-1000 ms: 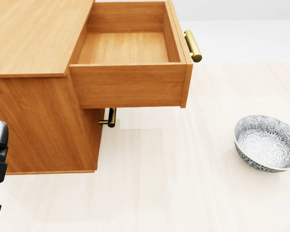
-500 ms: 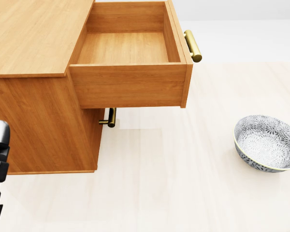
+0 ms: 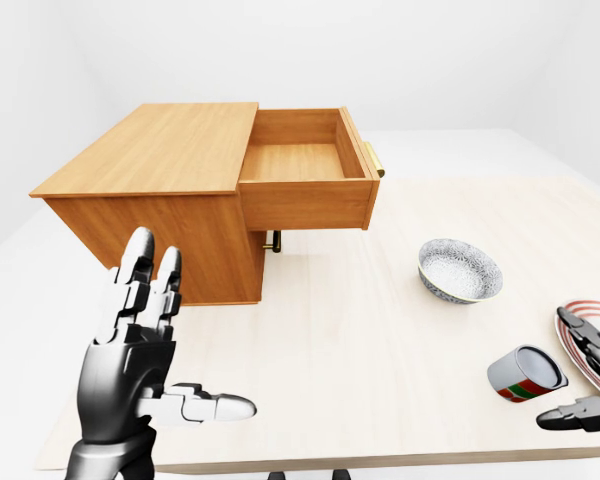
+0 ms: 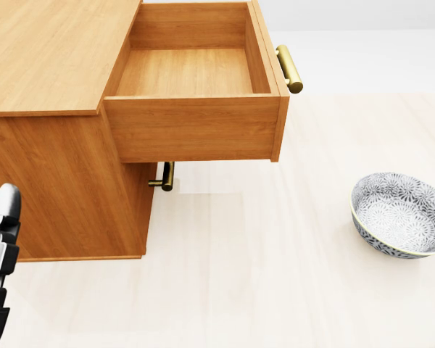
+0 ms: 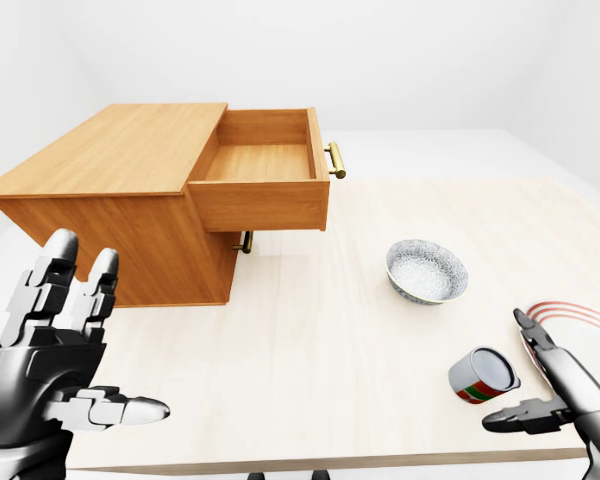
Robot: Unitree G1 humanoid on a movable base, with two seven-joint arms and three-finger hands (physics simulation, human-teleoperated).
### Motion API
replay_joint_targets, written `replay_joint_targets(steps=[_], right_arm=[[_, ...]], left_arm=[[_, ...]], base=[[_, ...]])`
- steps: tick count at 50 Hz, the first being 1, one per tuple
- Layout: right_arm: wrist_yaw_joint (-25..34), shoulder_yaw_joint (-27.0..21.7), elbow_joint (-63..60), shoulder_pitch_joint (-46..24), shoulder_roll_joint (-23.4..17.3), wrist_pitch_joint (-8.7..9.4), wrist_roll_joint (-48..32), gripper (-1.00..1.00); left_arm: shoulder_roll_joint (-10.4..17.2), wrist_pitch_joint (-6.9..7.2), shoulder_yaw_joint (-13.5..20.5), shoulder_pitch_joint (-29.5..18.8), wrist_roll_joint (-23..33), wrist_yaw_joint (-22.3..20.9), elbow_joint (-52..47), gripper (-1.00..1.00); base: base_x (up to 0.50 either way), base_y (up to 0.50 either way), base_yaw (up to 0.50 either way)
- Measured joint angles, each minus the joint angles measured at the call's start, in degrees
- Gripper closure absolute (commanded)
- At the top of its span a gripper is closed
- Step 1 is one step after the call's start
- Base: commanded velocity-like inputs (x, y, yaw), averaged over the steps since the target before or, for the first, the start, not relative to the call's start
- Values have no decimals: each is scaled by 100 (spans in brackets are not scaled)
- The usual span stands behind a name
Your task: Put the ketchup in the top drawer of the cabinet.
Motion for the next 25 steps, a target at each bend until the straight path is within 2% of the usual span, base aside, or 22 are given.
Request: replay_joint_targets(steps=[25], right_arm=[[0, 107, 150, -14, -63, 0, -97, -100]], left_arm=[[32, 0, -62, 8, 24, 49, 21, -100]], base=[[0, 0, 0]])
